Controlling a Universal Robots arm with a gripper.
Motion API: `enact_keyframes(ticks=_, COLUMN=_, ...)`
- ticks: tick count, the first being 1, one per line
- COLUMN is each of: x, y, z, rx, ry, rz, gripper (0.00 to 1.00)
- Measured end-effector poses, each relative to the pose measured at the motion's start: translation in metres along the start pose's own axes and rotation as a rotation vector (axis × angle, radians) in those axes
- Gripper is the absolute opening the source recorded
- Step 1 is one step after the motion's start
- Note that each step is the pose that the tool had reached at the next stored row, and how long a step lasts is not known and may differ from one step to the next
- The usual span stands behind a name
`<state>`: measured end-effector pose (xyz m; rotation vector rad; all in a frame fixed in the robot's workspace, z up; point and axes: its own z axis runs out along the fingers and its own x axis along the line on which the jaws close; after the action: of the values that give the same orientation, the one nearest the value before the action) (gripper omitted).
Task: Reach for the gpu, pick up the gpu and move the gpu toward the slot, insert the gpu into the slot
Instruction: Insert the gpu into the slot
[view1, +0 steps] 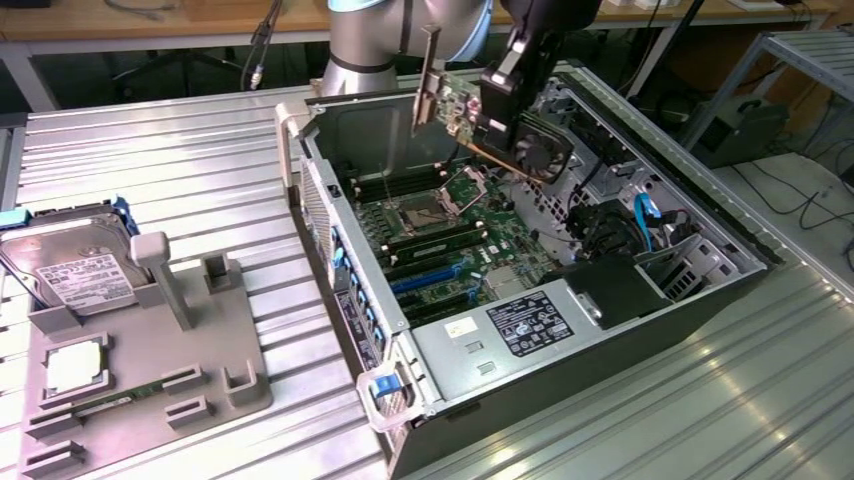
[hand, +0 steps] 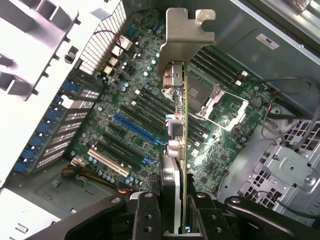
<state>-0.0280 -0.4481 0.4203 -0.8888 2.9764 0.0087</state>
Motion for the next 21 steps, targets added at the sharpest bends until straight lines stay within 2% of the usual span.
enact_keyframes(ticks=15, x=0.0000, y=0.0000, z=0.0000, rx=-0.0035, ry=-0.0005, rz=-0.101, gripper=0.28)
enact_keyframes(ticks=21, x=0.0000, y=0.0000, z=0.0000, rx=-0.0055, ry=-0.0007, rz=-0.156, gripper=0.28)
